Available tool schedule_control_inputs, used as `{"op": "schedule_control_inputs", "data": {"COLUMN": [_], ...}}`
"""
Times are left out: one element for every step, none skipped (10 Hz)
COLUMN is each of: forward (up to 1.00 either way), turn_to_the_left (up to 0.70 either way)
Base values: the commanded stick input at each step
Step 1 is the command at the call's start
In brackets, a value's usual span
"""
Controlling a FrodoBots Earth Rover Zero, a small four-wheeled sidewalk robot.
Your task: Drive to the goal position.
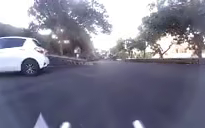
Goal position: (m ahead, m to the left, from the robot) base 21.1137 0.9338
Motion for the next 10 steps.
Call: {"op": "schedule_control_inputs", "data": {"forward": [0.5, 0.5, 0.5, 0.5, 0.5, 0.5, 0.5, 0.5, 0.5, 0.5], "turn_to_the_left": [-0.49, -0.5, -0.5, -0.42, -0.26, -0.1, 0.0, 0.0, 0.0, 0.0]}}
